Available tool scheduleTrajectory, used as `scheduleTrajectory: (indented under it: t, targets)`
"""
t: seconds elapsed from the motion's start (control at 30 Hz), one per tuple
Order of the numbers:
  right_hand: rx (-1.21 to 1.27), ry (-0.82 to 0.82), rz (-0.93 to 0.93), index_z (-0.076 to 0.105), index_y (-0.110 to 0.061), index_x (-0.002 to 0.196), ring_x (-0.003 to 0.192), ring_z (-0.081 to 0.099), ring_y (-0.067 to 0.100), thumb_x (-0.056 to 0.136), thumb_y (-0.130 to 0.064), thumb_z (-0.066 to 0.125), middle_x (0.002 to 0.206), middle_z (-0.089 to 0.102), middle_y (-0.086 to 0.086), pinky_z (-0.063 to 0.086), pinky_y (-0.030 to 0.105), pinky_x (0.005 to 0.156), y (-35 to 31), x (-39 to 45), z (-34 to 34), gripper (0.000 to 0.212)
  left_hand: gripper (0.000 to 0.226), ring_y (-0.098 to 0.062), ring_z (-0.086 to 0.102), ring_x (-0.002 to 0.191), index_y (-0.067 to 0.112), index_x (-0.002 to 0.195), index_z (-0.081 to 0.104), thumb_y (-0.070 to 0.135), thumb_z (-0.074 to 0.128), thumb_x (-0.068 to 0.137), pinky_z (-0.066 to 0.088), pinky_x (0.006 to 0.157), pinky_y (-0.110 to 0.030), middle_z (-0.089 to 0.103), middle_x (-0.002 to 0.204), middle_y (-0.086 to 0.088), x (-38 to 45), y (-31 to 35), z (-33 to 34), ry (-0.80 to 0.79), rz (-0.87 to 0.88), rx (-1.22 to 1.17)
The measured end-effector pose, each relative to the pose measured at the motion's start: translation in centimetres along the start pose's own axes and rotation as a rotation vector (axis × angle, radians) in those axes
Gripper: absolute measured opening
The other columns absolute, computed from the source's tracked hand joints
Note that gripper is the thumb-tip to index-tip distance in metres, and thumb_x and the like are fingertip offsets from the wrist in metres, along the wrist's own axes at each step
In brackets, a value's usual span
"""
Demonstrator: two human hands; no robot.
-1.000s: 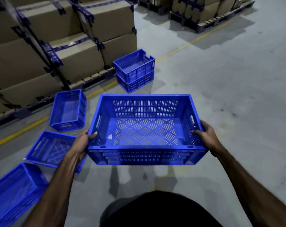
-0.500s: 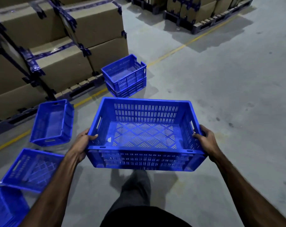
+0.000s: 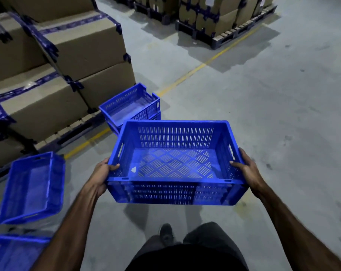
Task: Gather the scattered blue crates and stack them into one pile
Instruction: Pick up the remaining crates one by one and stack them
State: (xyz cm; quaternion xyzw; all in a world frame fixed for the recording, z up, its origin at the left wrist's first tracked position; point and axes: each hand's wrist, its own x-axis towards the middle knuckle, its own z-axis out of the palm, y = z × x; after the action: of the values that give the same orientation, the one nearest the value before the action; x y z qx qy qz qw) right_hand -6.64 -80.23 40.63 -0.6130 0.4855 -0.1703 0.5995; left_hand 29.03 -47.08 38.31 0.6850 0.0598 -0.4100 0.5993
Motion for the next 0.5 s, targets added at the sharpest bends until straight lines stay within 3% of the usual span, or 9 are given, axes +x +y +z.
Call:
scheduleTrajectory:
  t: [0.1,0.27,0.4,0.5]
  targets:
    - [-0.025,0.002,0.023,0.039,-0.027,0.157,0.12,0.065,0.02,0.094,-0.012,0.068,0.149,0.055,-0.006,0.054,0.045,0.103,-1.4,4.9,0.2,0.071,0.044,-0.035,0.072,0.088,0.01,0.128,0.065,-0.008,0.053,0.09,0.064,0.067,-0.044,0.074,0.117,-0.02,3.5,1.9,1.6,0.015,-0.005,0.001]
    - [-0.028,-0.047,0.042,0.043,-0.027,0.155,0.117,0.067,0.024,0.094,-0.01,0.067,0.145,0.058,-0.003,0.054,0.048,0.102,-3.5,15.1,1.7,0.068,0.044,-0.037,0.071,0.093,0.009,0.128,0.065,-0.007,0.053,0.088,0.061,0.076,-0.046,0.073,0.119,-0.021,8.9,4.0,3.7,0.084,-0.018,-0.021]
    - [-0.04,-0.139,0.049,0.044,-0.026,0.155,0.112,0.069,0.022,0.092,-0.01,0.068,0.142,0.061,-0.003,0.056,0.046,0.1,-5.9,24.2,3.3,0.069,0.041,-0.04,0.071,0.095,0.009,0.126,0.065,-0.006,0.054,0.089,0.058,0.086,-0.055,0.072,0.119,-0.022,12.7,5.9,5.6,0.165,-0.027,-0.055]
    - [-0.071,-0.206,0.05,0.046,-0.028,0.152,0.105,0.072,0.023,0.092,-0.01,0.068,0.136,0.066,-0.002,0.059,0.048,0.095,-8.9,30.8,4.2,0.067,0.038,-0.038,0.072,0.088,0.01,0.124,0.066,-0.006,0.053,0.091,0.061,0.071,-0.046,0.075,0.114,-0.019,14.7,8.1,7.7,0.242,-0.023,-0.106]
